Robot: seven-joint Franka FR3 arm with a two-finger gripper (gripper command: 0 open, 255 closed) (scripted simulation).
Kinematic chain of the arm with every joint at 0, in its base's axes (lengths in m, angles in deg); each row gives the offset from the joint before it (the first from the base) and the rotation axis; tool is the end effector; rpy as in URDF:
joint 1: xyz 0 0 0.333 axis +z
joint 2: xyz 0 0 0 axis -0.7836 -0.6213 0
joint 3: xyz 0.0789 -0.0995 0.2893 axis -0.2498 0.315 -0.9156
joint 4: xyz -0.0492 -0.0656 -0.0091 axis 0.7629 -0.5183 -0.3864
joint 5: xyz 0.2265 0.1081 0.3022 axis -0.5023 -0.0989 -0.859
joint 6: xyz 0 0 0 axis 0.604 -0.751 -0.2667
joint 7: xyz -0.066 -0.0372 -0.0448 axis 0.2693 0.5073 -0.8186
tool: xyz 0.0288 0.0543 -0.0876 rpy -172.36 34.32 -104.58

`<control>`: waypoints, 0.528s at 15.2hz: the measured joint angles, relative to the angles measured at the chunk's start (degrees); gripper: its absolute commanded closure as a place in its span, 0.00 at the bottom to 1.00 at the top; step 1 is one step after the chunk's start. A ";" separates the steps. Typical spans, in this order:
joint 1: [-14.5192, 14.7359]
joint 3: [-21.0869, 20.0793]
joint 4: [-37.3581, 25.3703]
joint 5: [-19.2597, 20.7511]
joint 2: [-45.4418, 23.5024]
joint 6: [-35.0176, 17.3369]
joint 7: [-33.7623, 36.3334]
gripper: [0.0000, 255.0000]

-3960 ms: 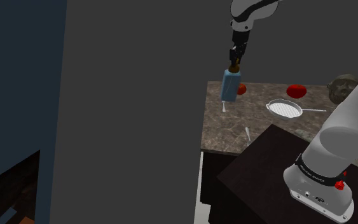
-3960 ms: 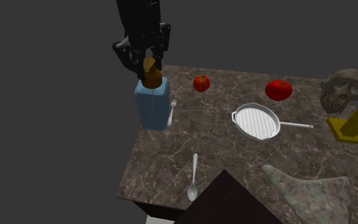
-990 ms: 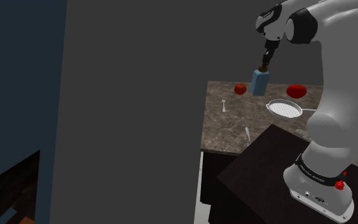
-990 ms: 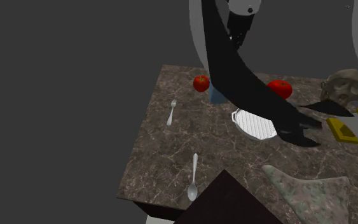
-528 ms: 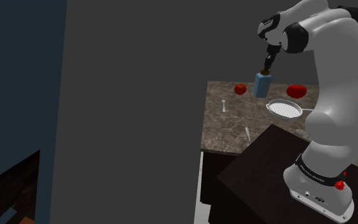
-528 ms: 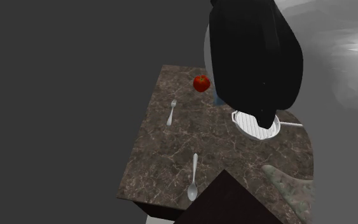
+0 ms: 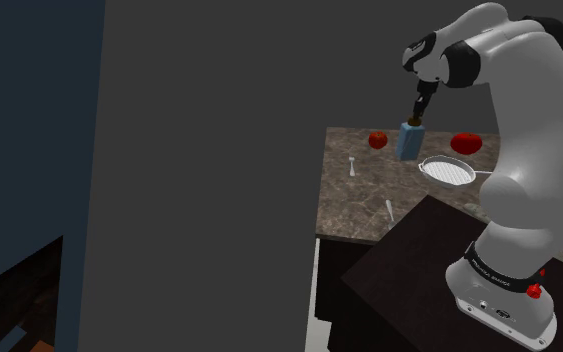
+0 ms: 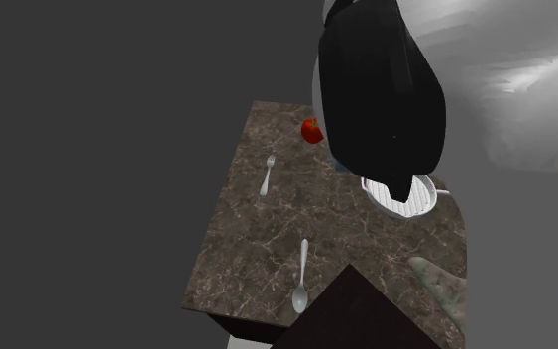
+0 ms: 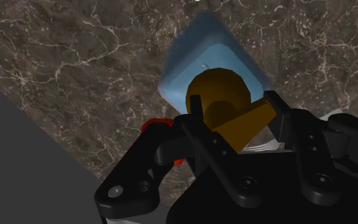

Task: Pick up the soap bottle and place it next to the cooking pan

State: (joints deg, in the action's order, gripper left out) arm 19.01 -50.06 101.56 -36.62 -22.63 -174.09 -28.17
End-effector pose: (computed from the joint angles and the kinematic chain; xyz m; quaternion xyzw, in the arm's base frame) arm 0.4877 -0.5616 0.2920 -0.9971 -0.0760 0.0022 0.0040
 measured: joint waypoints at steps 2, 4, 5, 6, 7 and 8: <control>-0.18 -0.22 0.03 -0.27 -0.87 -0.89 -0.16 1.00; -0.23 -0.42 0.47 -0.52 -1.57 -2.00 -0.31 1.00; -0.32 -0.56 0.24 -0.65 -2.13 -2.34 -0.30 1.00; -0.36 -0.75 0.27 -0.85 -2.81 -3.04 -0.34 1.00; -0.34 -0.79 0.74 -0.93 -2.86 -3.52 -0.46 1.00; -0.35 -0.82 0.76 -0.96 -2.97 -3.66 -0.47 1.00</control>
State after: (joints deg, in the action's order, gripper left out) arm 18.66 -50.88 102.33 -37.58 -25.61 -177.74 -28.64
